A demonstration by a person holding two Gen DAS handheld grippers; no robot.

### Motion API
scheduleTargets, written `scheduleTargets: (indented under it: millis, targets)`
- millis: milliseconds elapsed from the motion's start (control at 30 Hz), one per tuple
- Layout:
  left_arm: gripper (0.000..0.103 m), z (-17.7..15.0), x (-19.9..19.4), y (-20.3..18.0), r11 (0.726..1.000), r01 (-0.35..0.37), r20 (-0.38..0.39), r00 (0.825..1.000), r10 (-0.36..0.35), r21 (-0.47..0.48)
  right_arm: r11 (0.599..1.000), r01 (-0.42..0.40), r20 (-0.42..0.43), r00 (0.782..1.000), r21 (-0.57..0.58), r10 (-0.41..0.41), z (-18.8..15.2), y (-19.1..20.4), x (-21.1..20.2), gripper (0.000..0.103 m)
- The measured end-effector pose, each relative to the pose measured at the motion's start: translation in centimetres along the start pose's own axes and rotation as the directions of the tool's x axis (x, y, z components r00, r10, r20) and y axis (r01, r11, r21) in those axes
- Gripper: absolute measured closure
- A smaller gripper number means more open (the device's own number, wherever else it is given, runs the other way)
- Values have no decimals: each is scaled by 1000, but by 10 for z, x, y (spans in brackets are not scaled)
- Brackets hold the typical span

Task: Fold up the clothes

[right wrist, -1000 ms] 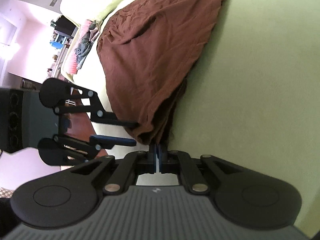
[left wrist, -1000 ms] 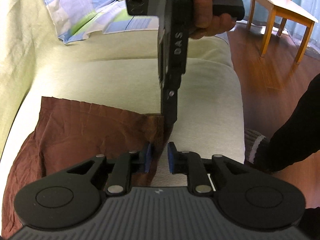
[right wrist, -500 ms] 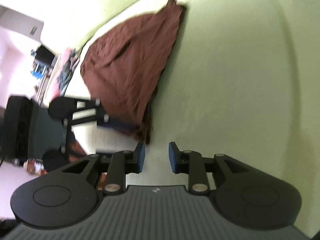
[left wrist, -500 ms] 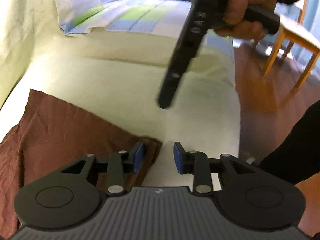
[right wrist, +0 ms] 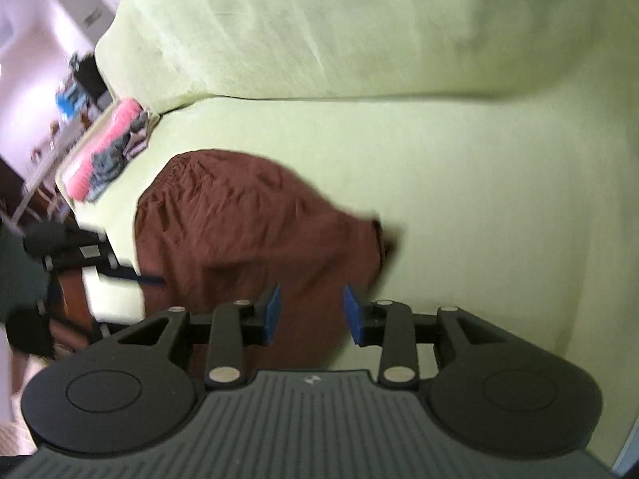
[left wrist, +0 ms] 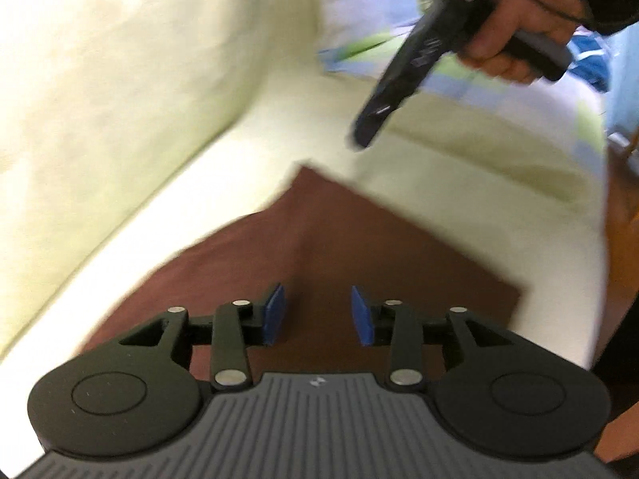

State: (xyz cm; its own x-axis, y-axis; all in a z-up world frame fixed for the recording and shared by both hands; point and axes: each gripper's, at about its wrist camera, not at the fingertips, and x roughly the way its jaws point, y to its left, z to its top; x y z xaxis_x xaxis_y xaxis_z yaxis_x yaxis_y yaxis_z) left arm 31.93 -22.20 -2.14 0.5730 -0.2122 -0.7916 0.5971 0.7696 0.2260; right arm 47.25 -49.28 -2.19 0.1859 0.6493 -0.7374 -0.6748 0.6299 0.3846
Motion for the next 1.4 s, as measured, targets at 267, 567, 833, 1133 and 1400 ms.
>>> scheduleTargets:
  millis: [267, 567, 833, 1133, 1400]
  targets:
    - [56, -61, 30, 156, 992, 5, -67, 998, 3, 123, 987, 134, -77, 987, -92, -141, 31, 15, 50, 72]
    - [87, -68, 66, 216, 938, 222, -67, 975, -211, 268, 968, 199, -145, 964, -155, -221, 47, 44, 77, 83]
    - [87, -57, 85, 207, 880, 316, -119, 949, -293, 356, 944, 170, -174, 959, -282, -224, 52, 51, 91, 87]
    - [103, -49, 79, 202, 876, 336, -167, 941, -295, 345, 899, 67, -182, 970, -434, -160, 65, 60, 118, 87]
    - [103, -48, 71, 203, 881, 327, -142, 945, -296, 340, 883, -6, -182, 979, -469, -90, 75, 70, 140, 87]
